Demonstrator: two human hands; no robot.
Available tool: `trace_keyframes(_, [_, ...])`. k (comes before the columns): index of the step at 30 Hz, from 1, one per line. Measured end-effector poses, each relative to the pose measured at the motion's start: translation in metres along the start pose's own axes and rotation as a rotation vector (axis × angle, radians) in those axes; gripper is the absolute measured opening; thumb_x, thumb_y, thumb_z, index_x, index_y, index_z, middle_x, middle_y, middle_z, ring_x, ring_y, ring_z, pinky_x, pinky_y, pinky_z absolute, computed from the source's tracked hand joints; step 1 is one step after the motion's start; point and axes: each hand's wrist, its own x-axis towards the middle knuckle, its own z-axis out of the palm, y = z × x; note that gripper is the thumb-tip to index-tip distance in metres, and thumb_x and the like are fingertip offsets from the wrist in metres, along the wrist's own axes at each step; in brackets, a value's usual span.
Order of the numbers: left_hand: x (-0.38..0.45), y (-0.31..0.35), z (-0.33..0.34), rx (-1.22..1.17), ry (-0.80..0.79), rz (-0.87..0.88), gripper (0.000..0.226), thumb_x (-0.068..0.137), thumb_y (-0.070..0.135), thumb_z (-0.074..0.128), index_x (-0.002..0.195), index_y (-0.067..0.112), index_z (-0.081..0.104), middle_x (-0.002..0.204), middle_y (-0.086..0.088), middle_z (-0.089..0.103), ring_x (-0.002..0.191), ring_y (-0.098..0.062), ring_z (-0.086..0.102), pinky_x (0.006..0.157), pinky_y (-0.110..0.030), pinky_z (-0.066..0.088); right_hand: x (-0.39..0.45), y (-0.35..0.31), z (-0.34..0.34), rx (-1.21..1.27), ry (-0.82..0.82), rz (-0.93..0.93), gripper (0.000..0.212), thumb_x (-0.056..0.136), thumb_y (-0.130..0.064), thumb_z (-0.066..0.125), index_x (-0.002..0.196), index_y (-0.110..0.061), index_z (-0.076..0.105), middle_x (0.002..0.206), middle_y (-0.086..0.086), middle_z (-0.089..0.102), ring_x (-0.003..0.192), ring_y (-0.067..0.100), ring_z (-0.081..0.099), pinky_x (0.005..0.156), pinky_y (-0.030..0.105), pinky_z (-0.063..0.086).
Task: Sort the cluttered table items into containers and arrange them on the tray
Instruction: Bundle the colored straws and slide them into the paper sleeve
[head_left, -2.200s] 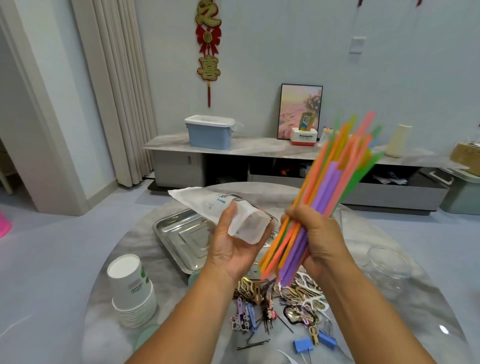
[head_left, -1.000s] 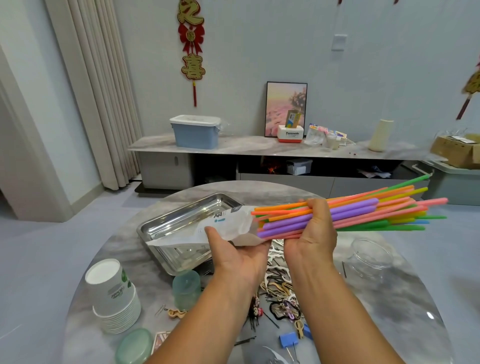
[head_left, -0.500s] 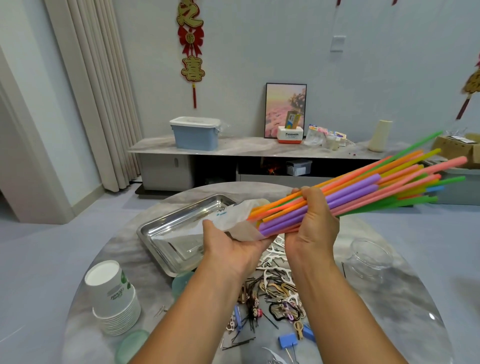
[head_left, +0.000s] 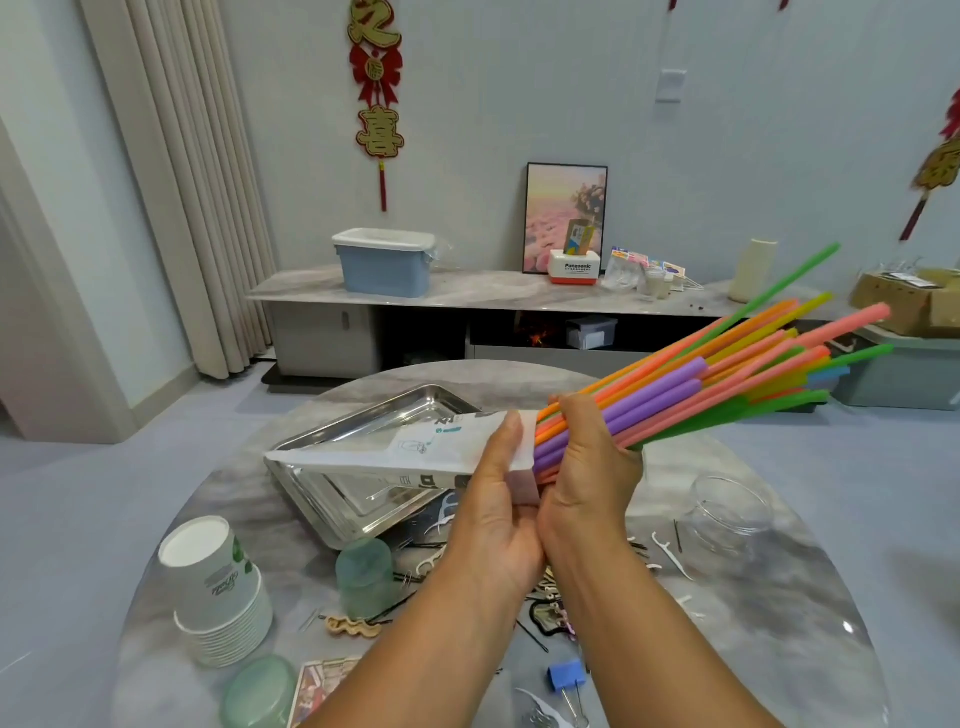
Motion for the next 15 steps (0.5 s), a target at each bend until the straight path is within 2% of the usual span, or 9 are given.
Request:
trace_keyframes(4, [0.002,0.006,-0.002,-0.034,-0.011,0.003,0.041,0.085,0.025,0.075,0.115,-0.002,0.069,0.112,-0.027,0.072,0.099,-0.038,0.073,0.1,-0.051,0.052,-0.003,0.005,-0.001,-0.018,-0.089,0.032,0.014,0.065,-0.016,0.085,0.072,-0.024,0.076,0.071,0.003,0.07,0.064,0.022,0.071,0.062,0.035,0.059])
trace_keyframes(7, [0.006,0.015,-0.002,-0.165,-0.036,-0.039,0.051,0.087,0.029,0.075,0.123,-0.005,0.063,0.115,-0.031,0.069,0.106,-0.043,0.07,0.098,-0.055,0.052,-0.01,0.008,-0.001,0.013,-0.179,0.071,0.015,0.064,-0.014,0.085,0.075,-0.021,0.079,0.08,0.008,0.075,0.072,0.025,0.075,0.064,0.033,0.059])
trace_keyframes(9, [0.009,0.021,-0.001,-0.239,-0.071,-0.047,0.046,0.089,0.03,0.073,0.116,-0.006,0.064,0.099,-0.028,0.073,0.09,-0.042,0.074,0.08,-0.054,0.059,-0.018,0.015,0.0,-0.006,-0.248,0.111,0.016,0.068,-0.008,0.085,0.073,-0.021,0.079,0.079,0.01,0.075,0.07,0.025,0.074,0.066,0.033,0.059])
trace_keyframes(11, [0.013,0.024,-0.003,-0.234,-0.06,0.005,0.035,0.09,0.029,0.07,0.103,-0.004,0.067,0.081,-0.022,0.074,0.073,-0.034,0.076,0.059,-0.05,0.062,-0.024,0.022,0.001,-0.015,-0.302,0.163,0.026,0.074,0.002,0.082,0.066,-0.021,0.076,0.068,0.009,0.069,0.059,0.022,0.067,0.069,0.035,0.058])
trace_keyframes(13, [0.016,0.027,-0.006,-0.168,-0.047,0.035,0.031,0.092,0.027,0.065,0.101,-0.002,0.068,0.084,-0.02,0.074,0.073,-0.032,0.076,0.062,-0.052,0.062,-0.027,0.025,0.0,-0.014,-0.359,0.187,0.027,0.074,0.004,0.083,0.065,-0.021,0.075,0.067,0.009,0.066,0.057,0.021,0.065,0.071,0.036,0.057])
trace_keyframes(15, [0.017,0.034,-0.005,-0.1,-0.024,0.071,0.029,0.093,0.023,0.061,0.107,-0.002,0.067,0.092,-0.021,0.074,0.078,-0.033,0.076,0.071,-0.046,0.063,-0.03,0.023,0.0,-0.059,-0.398,0.12,0.021,0.068,-0.007,0.091,0.076,-0.021,0.079,0.083,0.011,0.076,0.074,0.024,0.075,0.073,0.032,0.059])
